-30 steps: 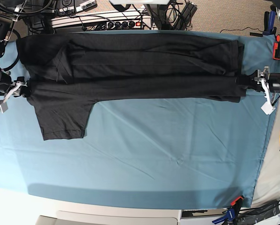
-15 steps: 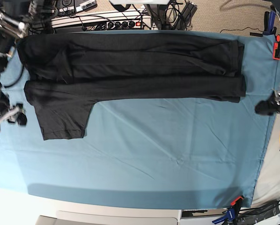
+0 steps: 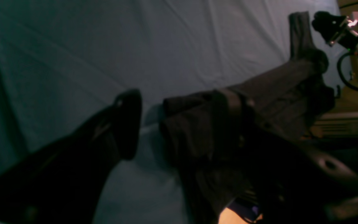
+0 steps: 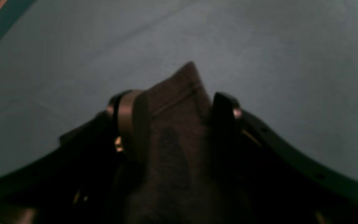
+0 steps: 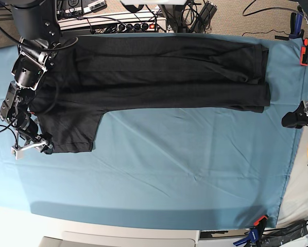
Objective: Fold the T-shirt properly
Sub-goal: 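Grasp the protruding sleeve near the right gripper with the right gripper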
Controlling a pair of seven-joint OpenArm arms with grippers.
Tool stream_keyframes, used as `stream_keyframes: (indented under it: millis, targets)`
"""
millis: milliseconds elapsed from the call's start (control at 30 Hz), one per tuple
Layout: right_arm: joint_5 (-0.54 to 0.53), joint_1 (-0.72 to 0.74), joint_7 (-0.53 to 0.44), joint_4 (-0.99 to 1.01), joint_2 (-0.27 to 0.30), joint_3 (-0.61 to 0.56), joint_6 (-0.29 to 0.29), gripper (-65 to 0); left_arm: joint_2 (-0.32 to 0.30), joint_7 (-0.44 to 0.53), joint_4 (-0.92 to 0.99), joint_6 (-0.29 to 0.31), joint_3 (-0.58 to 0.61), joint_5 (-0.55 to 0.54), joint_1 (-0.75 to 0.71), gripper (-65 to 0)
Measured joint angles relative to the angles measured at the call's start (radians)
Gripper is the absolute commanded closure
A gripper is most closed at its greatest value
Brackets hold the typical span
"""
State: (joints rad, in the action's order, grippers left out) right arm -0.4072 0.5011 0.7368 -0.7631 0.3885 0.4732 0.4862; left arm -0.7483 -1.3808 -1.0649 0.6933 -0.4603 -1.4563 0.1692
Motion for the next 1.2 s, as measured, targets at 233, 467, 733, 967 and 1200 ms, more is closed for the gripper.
stream_keyframes:
  millis: [233, 467, 733, 967, 1200]
  targets:
    - [0.171, -0.001, -0.051, 0.0, 0.004, 0.003, -0.105, -33.1, 0.0, 0.0, 0.0, 0.0, 0.0, 0.0, 0.0, -36.5]
    - [0.001, 0.0, 0.066, 0.0, -0.004, 0.003, -0.012, -33.1, 0.0, 0.0, 0.0, 0.0, 0.0, 0.0, 0.0, -36.5]
    - [-0.047, 0.0, 0.101, 0.0, -0.018, 0.003, 0.023, -33.0, 0.005, -0.003, 0.0, 0.0, 0.0, 0.0, 0.0, -36.5]
    - [-0.038, -0.005, 0.079, 0.0, -0.021, 0.003, 0.023, -16.4, 0.006, -0.003, 0.0, 0.0, 0.0, 0.0, 0.0, -36.5]
    - [-0.036, -0.008, 0.077, 0.0, -0.021, 0.003, 0.11, 0.0, 0.006, -0.003, 0.0, 0.0, 0.0, 0.0, 0.0, -36.5]
